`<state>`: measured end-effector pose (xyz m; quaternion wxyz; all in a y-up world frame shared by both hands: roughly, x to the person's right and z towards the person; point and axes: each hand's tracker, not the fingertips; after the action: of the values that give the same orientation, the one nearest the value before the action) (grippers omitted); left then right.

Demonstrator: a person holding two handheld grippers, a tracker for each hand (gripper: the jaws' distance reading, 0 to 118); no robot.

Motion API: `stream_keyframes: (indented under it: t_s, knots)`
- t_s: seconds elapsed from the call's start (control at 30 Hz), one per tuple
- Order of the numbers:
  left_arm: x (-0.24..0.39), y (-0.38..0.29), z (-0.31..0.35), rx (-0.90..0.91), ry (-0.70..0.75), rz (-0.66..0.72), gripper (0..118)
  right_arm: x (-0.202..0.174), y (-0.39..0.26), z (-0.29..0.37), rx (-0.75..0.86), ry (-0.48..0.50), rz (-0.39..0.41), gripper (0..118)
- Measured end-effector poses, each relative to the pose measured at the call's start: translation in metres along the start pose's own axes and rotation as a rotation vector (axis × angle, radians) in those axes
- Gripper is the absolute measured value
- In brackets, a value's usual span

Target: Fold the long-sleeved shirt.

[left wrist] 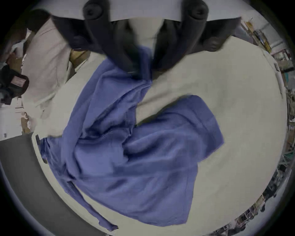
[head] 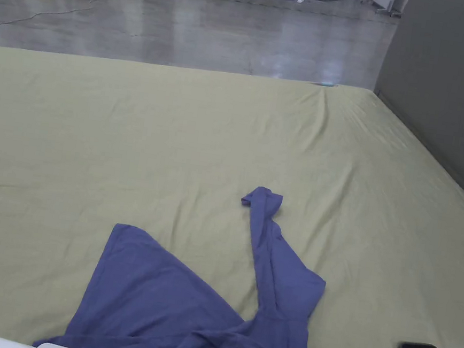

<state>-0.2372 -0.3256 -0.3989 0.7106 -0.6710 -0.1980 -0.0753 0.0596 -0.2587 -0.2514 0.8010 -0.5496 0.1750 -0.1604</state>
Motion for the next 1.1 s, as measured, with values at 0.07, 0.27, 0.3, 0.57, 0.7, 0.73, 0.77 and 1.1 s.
stream_keyframes:
  t_s: [0.07,0.27,0.3,0.57,0.7,0.73,0.77,1.1]
  knots:
    - [0.008,-0.001,0.027,0.078,0.045,-0.021,104,0.003,0.003,0.006,0.022,0.004,-0.015,0]
    - [0.025,-0.006,0.079,0.327,-0.159,0.095,116,0.011,0.015,0.013,0.058,0.000,-0.046,0]
    - [0.028,-0.006,0.075,0.303,-0.153,0.091,111,0.012,0.017,0.011,0.059,-0.004,-0.047,0]
    - [0.031,0.055,0.052,0.261,-0.140,0.058,0,0.022,0.020,-0.005,0.033,0.011,-0.074,0]
    - [0.001,0.154,0.061,0.410,-0.075,0.111,77,0.027,0.022,-0.009,0.024,0.010,-0.082,0]
    - [-0.010,0.184,0.056,0.419,-0.053,0.143,115,0.029,0.022,-0.010,0.022,0.010,-0.089,0]
    - [-0.020,0.212,0.047,0.393,-0.029,0.182,114,0.032,0.022,-0.011,0.022,0.011,-0.099,0]
    - [-0.053,0.284,-0.028,0.298,0.118,0.269,99,0.077,0.044,0.011,0.085,-0.080,-0.218,0]
